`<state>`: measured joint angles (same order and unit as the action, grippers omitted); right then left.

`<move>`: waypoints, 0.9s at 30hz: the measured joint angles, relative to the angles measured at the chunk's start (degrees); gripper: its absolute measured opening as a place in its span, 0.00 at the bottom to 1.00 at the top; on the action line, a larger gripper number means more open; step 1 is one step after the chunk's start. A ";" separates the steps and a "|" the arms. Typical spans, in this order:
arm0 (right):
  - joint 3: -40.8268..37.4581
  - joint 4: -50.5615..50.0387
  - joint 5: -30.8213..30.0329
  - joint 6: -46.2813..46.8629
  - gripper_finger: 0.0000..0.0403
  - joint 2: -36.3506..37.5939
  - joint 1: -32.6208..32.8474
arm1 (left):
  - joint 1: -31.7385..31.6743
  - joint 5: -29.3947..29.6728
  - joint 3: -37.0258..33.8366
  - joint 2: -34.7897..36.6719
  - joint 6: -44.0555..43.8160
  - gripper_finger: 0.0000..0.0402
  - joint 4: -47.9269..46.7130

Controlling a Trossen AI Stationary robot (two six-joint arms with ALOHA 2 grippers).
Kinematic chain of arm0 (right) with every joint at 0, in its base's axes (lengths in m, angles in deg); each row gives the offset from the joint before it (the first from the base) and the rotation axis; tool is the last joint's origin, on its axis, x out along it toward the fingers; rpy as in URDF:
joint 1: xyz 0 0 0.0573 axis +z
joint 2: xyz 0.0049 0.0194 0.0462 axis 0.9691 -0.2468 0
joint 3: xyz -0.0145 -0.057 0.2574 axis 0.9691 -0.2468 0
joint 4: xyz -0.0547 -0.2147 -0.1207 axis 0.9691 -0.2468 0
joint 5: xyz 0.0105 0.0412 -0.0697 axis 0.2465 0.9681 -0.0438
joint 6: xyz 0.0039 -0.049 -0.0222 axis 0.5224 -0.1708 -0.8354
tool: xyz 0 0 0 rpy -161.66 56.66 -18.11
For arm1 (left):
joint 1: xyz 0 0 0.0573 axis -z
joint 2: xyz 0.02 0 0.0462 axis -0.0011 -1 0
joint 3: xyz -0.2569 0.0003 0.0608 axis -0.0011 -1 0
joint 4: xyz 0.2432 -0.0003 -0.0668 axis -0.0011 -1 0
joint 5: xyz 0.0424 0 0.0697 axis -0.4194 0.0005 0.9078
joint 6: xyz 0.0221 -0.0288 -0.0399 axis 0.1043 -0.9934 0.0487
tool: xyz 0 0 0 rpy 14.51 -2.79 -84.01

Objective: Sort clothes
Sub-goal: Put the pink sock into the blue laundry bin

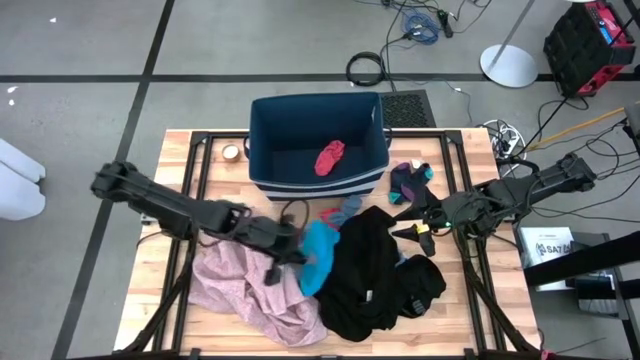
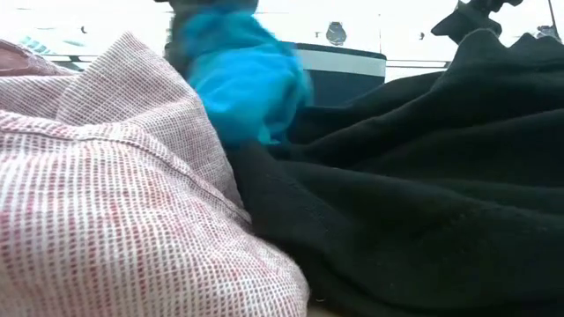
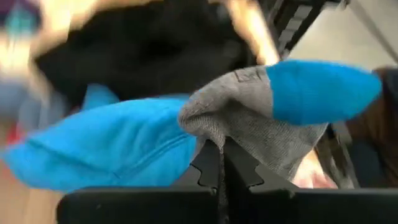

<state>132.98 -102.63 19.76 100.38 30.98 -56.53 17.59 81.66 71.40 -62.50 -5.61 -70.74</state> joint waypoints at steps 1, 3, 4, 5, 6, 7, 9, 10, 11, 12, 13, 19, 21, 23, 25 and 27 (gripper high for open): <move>0.00 0.00 0.00 -0.09 0.53 -0.01 0.00 | 0.38 0.00 0.00 1.32 -2.50 0.01 -4.04; 0.00 -0.01 -0.02 -0.10 0.53 -0.01 0.00 | 1.08 0.52 0.00 3.23 -7.21 0.01 -11.18; 0.00 0.01 0.00 -0.12 0.53 -0.01 0.00 | 1.31 0.59 0.00 3.82 -9.38 0.01 -14.43; 0.00 -0.01 0.00 -0.10 0.53 -0.01 0.00 | 1.33 0.78 0.00 4.26 -11.27 0.01 -17.59; 0.00 0.01 0.00 -0.08 0.53 -0.01 0.00 | 1.31 1.41 0.00 4.51 -13.44 0.01 -20.79; 0.00 0.01 0.00 -0.06 0.53 -0.01 0.00 | 1.25 2.52 0.00 4.58 -15.38 0.01 -23.53; 0.00 0.01 -0.02 -0.05 0.53 -0.01 0.00 | 1.20 5.70 0.00 4.56 -19.23 0.02 -27.84; 0.00 0.01 0.00 0.00 0.53 -0.01 0.00 | 1.13 7.18 -0.01 4.49 -20.94 0.04 -29.26; 0.00 0.01 0.00 0.04 0.53 -0.01 0.00 | 1.11 8.32 -0.02 4.31 -22.42 0.07 -29.97; 0.00 0.03 0.00 0.06 0.53 -0.03 0.00 | 1.12 8.78 -0.02 4.22 -23.09 0.10 -30.10; 0.00 0.03 0.00 0.10 0.53 -0.03 0.00 | 1.21 8.73 -0.02 4.18 -23.30 0.14 -30.20; 0.00 -0.09 0.14 0.51 0.53 -0.03 -0.01 | 2.49 2.31 -0.02 4.64 -24.78 0.38 -31.51; 0.00 -0.23 0.31 0.51 0.53 -0.03 0.00 | 2.47 -7.72 -0.02 5.49 -28.68 0.45 -32.85; 0.00 -0.25 0.35 0.40 0.53 -0.03 0.00 | 2.82 -15.43 -0.06 6.57 -31.74 0.48 -30.95; 0.00 -0.24 0.35 -0.13 0.53 -0.03 0.00 | 3.34 -16.25 -0.07 8.05 -28.82 0.48 -24.75; 0.00 -0.24 0.33 -0.70 0.53 -0.03 0.00 | 3.28 -14.43 -0.07 9.64 -21.28 0.48 -16.59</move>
<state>132.98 -102.88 20.09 99.67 30.95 -56.53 20.86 67.23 71.34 -52.86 -26.89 -87.34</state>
